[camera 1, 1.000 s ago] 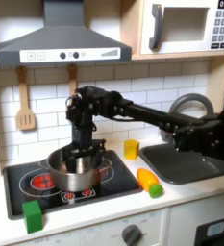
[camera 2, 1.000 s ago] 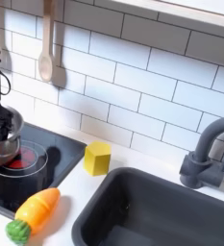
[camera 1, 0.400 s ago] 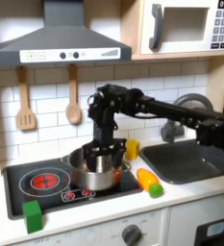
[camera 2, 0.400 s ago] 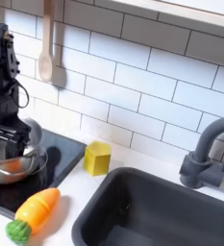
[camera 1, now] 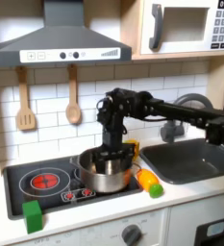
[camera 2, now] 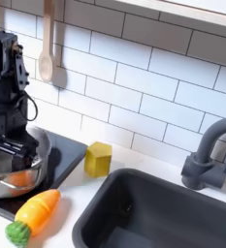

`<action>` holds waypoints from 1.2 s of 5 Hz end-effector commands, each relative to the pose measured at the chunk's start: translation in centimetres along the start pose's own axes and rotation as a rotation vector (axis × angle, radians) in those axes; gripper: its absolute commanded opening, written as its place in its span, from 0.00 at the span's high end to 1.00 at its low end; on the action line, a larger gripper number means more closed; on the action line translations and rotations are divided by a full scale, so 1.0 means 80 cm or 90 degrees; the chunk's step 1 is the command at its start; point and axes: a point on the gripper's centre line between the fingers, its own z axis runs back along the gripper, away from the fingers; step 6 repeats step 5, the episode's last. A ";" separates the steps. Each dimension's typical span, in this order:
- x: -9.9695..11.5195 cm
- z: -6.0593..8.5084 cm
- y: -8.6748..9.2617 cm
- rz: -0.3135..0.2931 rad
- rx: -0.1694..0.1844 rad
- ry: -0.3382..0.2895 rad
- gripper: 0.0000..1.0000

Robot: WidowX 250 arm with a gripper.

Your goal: Slide pot right

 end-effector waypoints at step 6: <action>-0.008 0.079 -0.025 -0.039 -0.026 -0.088 0.00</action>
